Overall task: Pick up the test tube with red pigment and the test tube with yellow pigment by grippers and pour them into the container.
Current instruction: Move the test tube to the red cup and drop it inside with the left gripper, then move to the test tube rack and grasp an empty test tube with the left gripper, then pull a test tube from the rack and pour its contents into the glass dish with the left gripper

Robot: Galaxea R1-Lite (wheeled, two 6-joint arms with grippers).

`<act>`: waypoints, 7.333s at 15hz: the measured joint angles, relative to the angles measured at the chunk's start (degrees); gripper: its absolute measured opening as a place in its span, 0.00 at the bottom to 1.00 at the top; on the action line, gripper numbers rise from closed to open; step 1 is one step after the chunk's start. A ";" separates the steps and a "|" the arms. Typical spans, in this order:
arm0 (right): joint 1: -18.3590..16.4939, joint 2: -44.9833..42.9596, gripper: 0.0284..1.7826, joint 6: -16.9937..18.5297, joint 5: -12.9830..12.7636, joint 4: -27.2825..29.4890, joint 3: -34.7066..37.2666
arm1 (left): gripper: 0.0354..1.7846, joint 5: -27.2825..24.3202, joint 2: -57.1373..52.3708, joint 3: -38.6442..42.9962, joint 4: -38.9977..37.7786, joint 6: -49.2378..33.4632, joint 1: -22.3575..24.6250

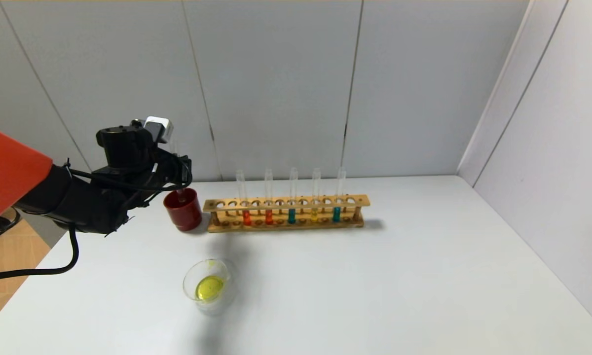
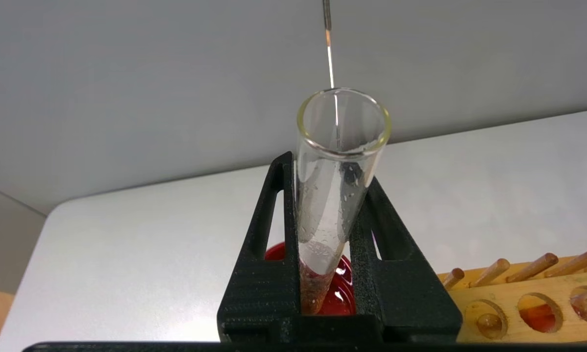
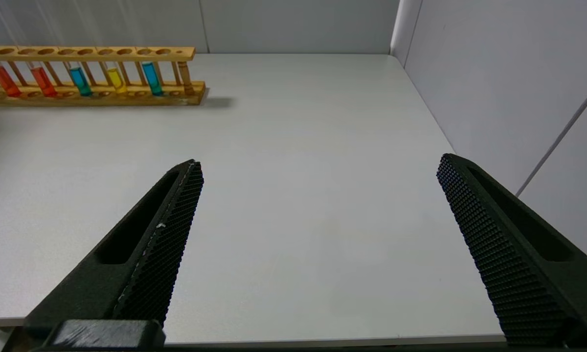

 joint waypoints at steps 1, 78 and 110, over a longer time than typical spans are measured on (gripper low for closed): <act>0.00 0.00 0.98 0.02 0.02 0.00 0.00 | 0.17 0.00 0.11 0.05 0.07 -0.15 -0.06; 0.00 0.00 0.98 0.00 0.02 0.00 0.00 | 0.50 0.52 8.46 -9.20 17.23 -14.58 -14.86; 0.00 0.00 0.98 0.00 0.02 -0.02 0.00 | 0.16 4.55 -28.87 11.39 27.26 -0.94 -13.64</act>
